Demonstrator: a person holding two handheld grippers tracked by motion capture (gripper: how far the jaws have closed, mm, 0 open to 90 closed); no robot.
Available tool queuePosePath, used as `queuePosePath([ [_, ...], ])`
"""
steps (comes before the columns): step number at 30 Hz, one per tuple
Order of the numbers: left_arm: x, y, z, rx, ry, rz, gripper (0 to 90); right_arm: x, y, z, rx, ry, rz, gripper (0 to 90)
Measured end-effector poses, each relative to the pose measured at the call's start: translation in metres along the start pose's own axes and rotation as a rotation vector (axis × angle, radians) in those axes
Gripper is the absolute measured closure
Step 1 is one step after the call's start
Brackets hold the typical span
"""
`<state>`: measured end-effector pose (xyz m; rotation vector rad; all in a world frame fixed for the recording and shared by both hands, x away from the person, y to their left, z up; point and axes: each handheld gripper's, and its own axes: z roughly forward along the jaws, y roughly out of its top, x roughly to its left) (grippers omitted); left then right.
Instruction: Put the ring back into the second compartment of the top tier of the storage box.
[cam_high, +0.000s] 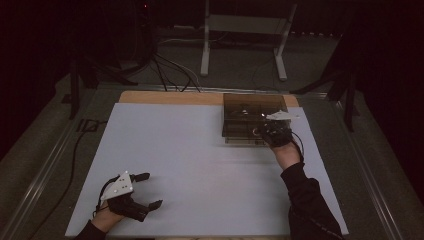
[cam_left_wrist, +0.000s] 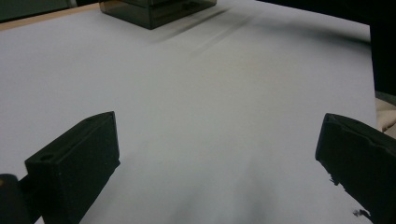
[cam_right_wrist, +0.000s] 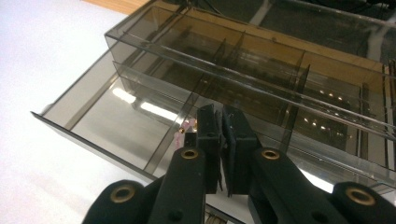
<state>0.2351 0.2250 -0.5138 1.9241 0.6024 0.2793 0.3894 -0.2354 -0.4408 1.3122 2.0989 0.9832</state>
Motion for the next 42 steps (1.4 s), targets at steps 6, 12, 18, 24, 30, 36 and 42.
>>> queuePosePath([
  [6,0.0,0.0,0.0,0.0,-0.001,0.0,0.8,-0.002,0.0,0.002,-0.023,-0.011,0.021,77.2],
  [12,0.0,0.0,0.0,0.002,-0.001,0.001,0.8,0.002,0.003,-0.005,-0.072,-0.02,0.014,57.9],
  [18,0.0,0.0,0.001,0.002,0.0,0.0,0.8,0.001,0.005,-0.009,-0.095,0.029,0.04,31.7],
  [24,0.0,0.001,0.001,0.001,0.0,-0.002,0.8,0.002,0.008,-0.013,-0.1,0.065,0.047,18.3],
  [30,0.001,0.001,0.002,-0.001,0.001,-0.006,0.8,0.006,0.011,-0.02,-0.113,0.11,0.028,9.6],
  [36,0.001,0.001,0.002,0.003,0.002,-0.004,0.8,0.011,0.012,-0.026,-0.123,0.14,0.005,2.7],
  [42,0.001,0.001,0.002,0.003,0.001,-0.002,0.8,0.022,0.013,-0.034,-0.119,0.169,-0.052,0.0],
])
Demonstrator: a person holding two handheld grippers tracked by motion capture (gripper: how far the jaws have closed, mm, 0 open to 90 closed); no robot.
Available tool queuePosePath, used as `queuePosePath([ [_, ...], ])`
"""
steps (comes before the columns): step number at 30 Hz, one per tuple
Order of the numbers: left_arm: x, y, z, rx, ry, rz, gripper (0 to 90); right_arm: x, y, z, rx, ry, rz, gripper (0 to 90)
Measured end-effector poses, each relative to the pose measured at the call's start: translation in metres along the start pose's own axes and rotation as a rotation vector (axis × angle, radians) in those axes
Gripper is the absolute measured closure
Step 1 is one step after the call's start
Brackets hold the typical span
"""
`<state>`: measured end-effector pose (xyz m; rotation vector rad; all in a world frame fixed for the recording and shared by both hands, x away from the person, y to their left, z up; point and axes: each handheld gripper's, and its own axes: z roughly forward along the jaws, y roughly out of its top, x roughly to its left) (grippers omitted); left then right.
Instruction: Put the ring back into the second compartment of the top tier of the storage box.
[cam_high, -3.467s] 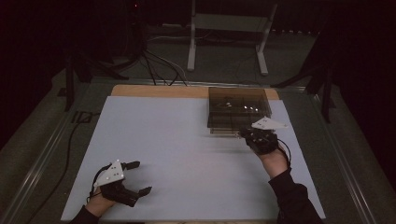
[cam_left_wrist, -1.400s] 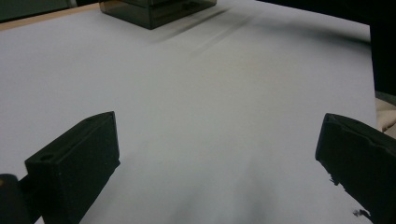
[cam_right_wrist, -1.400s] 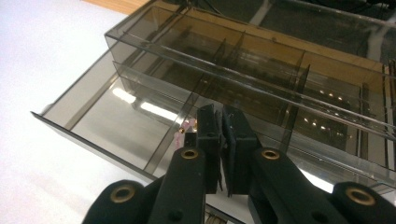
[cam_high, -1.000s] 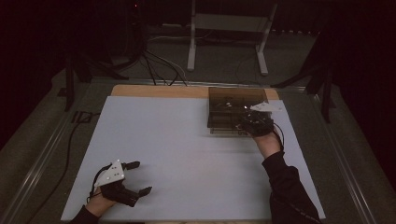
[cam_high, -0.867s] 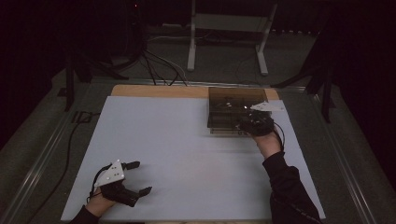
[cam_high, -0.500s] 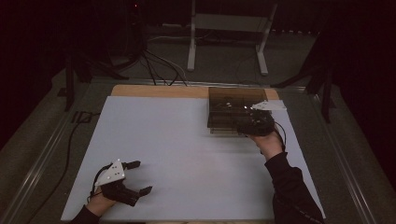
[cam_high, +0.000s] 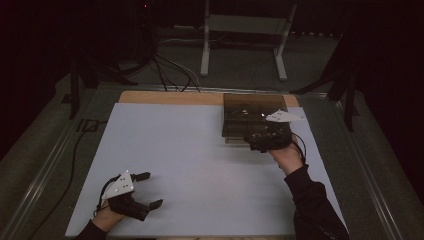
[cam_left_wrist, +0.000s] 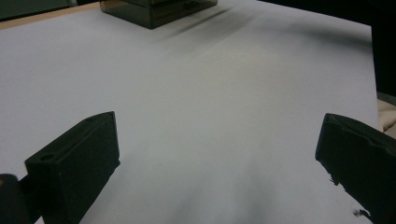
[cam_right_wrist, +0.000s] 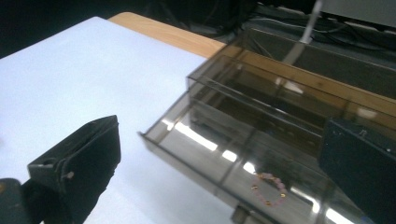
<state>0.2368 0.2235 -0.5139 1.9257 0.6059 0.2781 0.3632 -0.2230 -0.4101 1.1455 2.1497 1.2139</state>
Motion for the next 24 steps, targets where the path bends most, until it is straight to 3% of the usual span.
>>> queuePosePath([
  [14,-0.001,0.0,-0.001,-0.004,0.0,-0.001,0.8,0.017,-0.007,-0.006,-0.031,0.081,-0.022,0.0],
  [24,-0.001,0.0,-0.002,-0.005,-0.001,0.003,0.8,0.024,-0.031,-0.014,-0.039,0.139,-0.017,0.0],
])
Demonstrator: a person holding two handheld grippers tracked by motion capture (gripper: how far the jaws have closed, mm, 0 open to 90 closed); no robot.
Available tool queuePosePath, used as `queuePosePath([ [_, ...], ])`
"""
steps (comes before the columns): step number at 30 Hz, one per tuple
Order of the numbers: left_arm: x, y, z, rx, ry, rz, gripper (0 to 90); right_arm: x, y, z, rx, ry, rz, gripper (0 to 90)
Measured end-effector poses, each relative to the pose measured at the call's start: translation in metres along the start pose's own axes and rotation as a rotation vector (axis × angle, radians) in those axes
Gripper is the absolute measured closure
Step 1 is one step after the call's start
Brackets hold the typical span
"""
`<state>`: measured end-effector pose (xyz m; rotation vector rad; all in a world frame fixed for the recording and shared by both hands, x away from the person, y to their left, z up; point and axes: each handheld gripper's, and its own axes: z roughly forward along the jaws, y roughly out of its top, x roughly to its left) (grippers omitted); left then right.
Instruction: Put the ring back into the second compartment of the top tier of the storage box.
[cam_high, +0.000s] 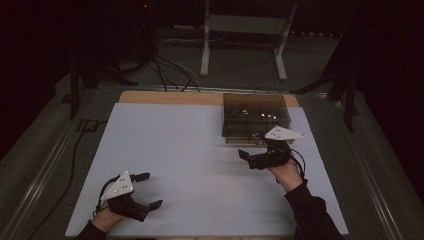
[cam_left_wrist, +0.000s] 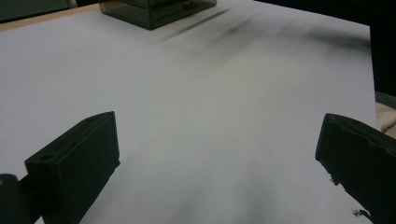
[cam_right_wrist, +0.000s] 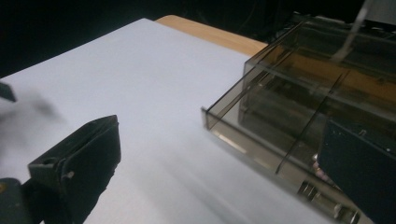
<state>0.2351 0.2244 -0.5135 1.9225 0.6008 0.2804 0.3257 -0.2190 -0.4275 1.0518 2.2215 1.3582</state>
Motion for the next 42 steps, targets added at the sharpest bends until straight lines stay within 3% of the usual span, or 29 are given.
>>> queuePosePath([
  [20,0.0,0.0,0.0,0.004,0.0,0.003,0.8,-0.008,-0.067,-0.014,0.064,0.041,0.002,0.0],
  [34,0.0,0.0,0.0,0.005,-0.001,0.003,0.8,-0.016,-0.099,-0.026,0.111,0.011,-0.01,0.0],
  [42,0.0,0.0,0.0,0.003,-0.001,0.002,0.8,-0.02,-0.114,-0.04,0.125,-0.009,0.01,0.0],
])
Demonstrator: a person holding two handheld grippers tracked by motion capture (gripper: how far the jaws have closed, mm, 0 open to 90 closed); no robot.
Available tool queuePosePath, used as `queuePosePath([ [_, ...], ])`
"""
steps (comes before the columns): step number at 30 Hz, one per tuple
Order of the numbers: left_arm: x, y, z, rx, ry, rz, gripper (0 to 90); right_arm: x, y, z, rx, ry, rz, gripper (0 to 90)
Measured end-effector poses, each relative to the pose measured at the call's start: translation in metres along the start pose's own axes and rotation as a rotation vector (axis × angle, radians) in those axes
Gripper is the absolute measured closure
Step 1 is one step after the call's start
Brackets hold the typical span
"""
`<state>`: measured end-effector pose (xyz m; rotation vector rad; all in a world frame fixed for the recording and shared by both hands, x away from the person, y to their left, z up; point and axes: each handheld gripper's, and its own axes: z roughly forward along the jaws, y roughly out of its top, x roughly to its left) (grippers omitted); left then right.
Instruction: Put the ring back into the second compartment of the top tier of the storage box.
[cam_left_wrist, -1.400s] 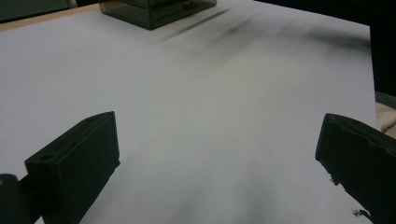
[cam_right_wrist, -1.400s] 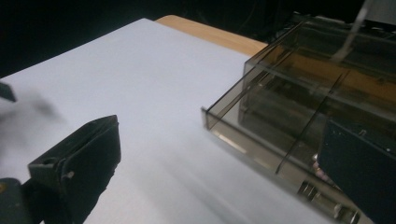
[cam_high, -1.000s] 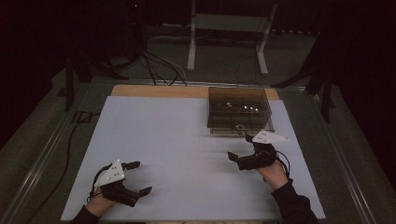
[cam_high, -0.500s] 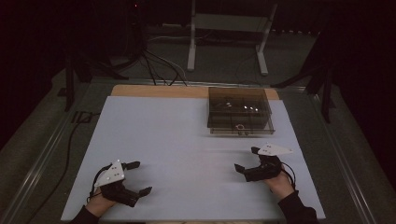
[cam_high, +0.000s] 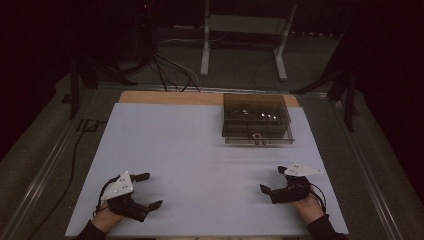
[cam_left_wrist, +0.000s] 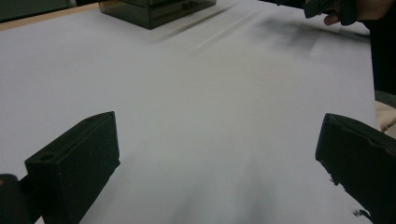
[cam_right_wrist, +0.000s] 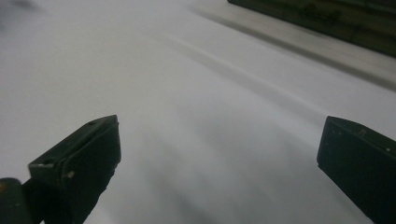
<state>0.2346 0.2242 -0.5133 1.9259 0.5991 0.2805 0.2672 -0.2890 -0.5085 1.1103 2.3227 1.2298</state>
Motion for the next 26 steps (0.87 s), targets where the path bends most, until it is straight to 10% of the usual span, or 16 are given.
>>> queuePosePath([
  [26,0.001,0.0,0.0,-0.003,-0.004,-0.005,0.8,-0.015,-0.025,-0.029,0.005,-0.064,0.07,0.0],
])
